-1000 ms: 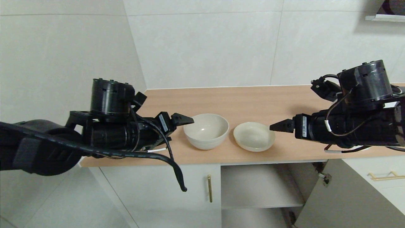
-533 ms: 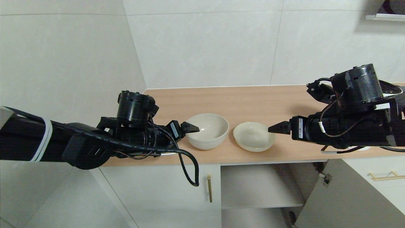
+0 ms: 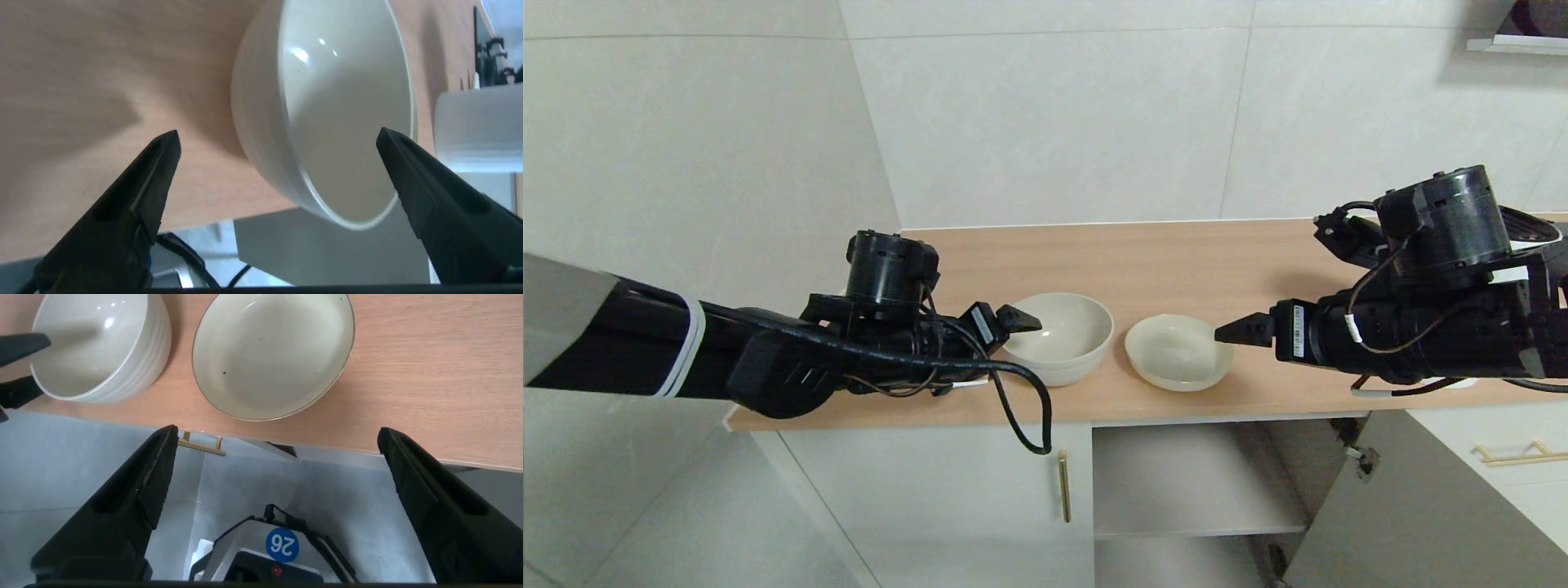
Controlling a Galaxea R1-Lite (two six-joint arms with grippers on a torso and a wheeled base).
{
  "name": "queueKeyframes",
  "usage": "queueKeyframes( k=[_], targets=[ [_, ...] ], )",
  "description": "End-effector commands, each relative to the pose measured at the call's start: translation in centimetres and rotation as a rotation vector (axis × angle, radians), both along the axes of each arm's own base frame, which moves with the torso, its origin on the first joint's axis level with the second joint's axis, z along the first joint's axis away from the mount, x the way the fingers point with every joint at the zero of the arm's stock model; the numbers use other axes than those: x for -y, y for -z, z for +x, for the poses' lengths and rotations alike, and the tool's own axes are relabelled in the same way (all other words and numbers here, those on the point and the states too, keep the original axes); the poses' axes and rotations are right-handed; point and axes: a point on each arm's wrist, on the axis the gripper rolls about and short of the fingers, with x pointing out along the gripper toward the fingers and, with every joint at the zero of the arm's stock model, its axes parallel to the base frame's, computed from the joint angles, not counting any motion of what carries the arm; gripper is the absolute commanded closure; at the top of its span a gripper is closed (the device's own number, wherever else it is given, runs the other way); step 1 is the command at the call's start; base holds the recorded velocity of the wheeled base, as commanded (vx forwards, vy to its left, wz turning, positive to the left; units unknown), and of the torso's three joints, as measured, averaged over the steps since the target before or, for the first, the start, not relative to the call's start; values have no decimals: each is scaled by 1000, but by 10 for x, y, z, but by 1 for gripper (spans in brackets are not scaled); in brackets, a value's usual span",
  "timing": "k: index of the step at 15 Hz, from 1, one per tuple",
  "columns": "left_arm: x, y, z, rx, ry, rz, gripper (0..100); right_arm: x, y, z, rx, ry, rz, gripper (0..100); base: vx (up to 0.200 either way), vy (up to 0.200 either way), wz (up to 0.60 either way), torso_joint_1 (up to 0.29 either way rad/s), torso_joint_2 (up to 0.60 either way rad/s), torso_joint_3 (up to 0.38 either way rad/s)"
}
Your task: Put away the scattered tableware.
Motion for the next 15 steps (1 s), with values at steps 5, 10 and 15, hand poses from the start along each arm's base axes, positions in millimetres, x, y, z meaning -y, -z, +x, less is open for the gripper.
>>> queueKeyframes(
  k=[5, 10, 15],
  targets=[
    [-2, 3, 5, -3, -12, 3, 0, 0, 0, 0, 3, 6, -3, 0, 0, 0, 0, 0, 0, 0],
    [-3, 7, 12, -9, -32, 10, 100, 0, -1, 0, 4, 8, -3, 0, 0, 0, 0, 0, 0, 0],
    [-4, 2, 10, 3, -33, 5, 100, 0, -1, 0, 3, 9, -4, 0, 0, 0, 0, 0, 0, 0]
  ],
)
